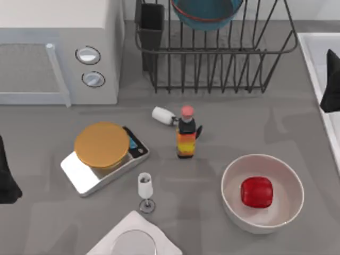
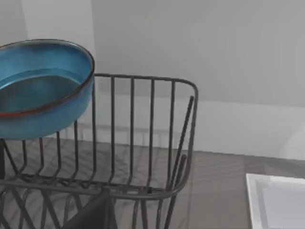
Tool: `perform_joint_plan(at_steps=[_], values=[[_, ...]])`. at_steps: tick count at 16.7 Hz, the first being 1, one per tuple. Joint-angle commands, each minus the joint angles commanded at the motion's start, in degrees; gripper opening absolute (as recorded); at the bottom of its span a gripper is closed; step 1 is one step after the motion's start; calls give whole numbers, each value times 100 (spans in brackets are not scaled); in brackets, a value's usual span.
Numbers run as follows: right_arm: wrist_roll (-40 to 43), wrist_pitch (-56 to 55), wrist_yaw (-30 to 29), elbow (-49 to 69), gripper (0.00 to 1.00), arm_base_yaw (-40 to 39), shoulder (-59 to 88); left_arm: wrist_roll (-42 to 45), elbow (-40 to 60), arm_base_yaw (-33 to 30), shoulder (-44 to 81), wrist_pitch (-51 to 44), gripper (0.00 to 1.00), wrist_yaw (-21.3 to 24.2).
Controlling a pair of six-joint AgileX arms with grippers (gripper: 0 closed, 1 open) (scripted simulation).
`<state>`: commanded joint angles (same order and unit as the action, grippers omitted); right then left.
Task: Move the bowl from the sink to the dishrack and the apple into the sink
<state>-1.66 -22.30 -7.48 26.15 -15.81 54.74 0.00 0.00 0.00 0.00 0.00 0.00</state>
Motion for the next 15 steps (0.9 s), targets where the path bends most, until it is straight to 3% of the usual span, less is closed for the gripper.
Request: perform_joint_plan(at_steps=[4,9,15], values=[[48,825,509,-1245,100,632,-2145,0,0,0,0,0,100,0],[124,1735,749,-2262,100,1281,-4419,0,0,0,0,0,100,0],[166,2230,748,-2616,100,1581,-5474,0,0,0,0,0,100,0]])
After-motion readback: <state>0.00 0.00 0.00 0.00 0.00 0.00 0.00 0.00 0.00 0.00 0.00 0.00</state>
